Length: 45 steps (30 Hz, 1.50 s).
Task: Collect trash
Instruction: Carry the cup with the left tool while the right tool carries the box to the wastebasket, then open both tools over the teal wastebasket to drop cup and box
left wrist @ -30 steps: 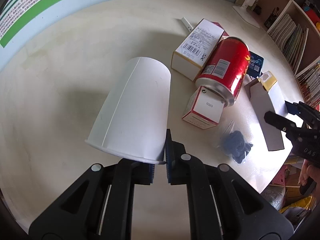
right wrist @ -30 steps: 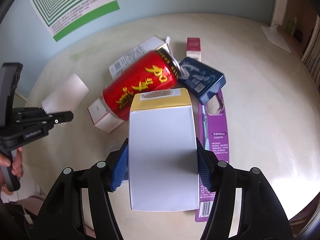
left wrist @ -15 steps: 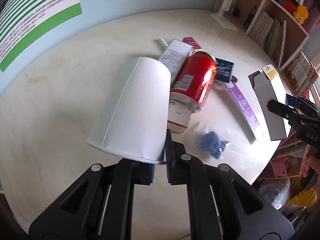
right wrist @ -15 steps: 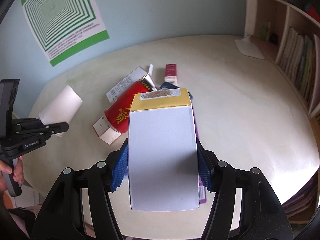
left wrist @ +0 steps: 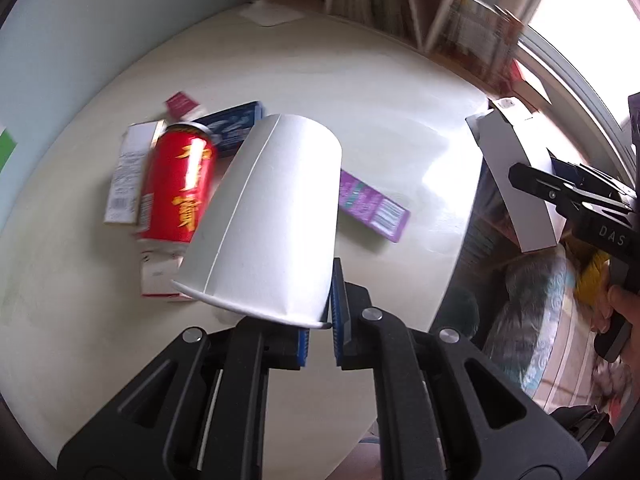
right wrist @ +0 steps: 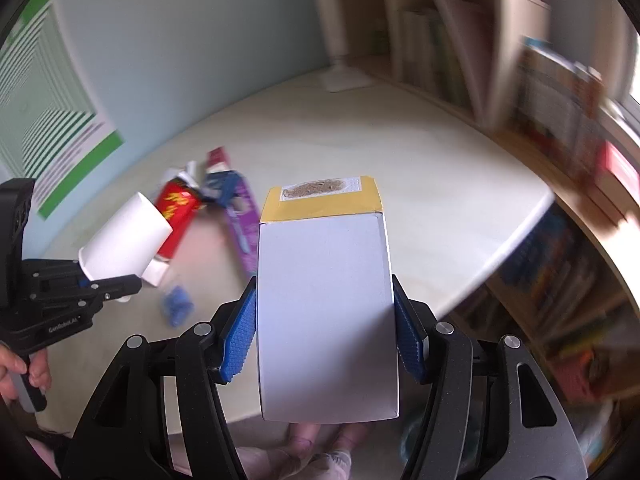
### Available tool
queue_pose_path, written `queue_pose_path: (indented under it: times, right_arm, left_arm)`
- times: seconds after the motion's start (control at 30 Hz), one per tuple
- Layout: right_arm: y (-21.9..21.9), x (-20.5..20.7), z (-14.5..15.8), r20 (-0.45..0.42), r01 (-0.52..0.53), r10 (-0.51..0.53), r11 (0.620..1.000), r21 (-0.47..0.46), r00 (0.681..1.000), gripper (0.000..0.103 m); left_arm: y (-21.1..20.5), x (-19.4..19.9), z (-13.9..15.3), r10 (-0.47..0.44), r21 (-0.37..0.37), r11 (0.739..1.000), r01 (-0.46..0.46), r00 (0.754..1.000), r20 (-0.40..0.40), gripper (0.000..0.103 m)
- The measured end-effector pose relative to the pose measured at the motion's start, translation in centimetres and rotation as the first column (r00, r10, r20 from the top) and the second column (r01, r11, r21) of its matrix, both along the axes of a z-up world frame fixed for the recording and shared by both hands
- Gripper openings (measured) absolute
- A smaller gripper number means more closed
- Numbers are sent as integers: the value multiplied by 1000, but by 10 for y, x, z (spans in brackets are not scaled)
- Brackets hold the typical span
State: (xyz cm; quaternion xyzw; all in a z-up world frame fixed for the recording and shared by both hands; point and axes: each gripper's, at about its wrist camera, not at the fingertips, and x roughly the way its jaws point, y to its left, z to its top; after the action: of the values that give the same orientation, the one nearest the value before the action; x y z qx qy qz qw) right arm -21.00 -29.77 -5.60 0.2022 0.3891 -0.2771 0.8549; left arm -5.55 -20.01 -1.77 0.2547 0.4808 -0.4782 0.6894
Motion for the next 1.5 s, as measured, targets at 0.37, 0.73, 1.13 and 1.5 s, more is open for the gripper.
queue_pose_path:
  times: [0.37, 0.73, 1.13, 1.5]
  right_arm:
    - [9, -170, -26, -39, 407, -405, 912, 59, 914, 61]
    - [-1, -298, -82, -76, 572, -569, 796, 200, 819, 61]
    - [-41, -368, -198, -128, 626, -648, 635, 453, 750, 62]
    - [-64, -402, -243, -100, 638, -738, 498, 587, 667, 84]
  left_arm:
    - [-74, -122, -25, -433, 59, 899, 434, 901, -27, 7]
    - [-129, -251, -75, -657, 112, 739, 664, 747, -98, 7]
    - [-178, -342, -201, -718, 303, 564, 768, 638, -280, 7]
    - [-197, -364, -236, -673, 347, 558, 754, 656, -342, 61]
